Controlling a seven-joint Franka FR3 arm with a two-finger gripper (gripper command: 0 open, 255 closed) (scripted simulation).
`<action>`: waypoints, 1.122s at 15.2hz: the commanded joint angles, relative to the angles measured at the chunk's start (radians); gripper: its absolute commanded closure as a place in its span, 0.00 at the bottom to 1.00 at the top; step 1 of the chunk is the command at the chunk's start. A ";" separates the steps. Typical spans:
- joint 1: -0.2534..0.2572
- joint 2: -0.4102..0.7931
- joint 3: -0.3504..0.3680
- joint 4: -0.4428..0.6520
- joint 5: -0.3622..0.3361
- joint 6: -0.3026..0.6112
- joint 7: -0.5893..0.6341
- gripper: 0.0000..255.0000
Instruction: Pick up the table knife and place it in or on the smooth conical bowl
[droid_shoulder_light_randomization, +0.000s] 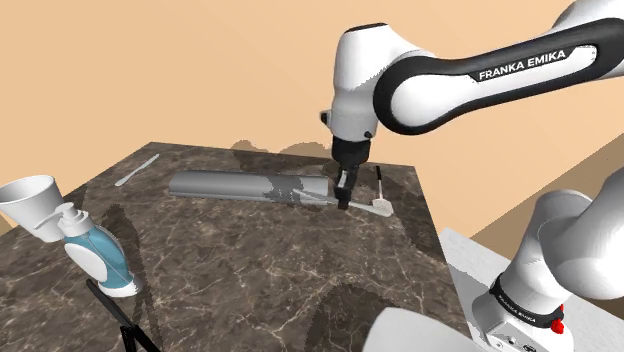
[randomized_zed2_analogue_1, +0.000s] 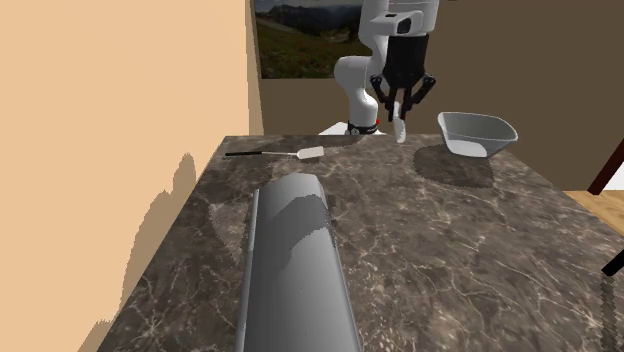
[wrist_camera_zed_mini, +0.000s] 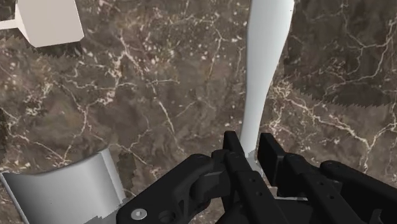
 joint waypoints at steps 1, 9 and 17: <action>0.020 -0.052 0.020 -0.049 0.020 0.000 0.029 1.00; 0.116 -0.214 0.121 -0.157 0.112 -0.034 0.172 1.00; 0.216 -0.317 0.244 -0.190 0.213 -0.075 0.341 1.00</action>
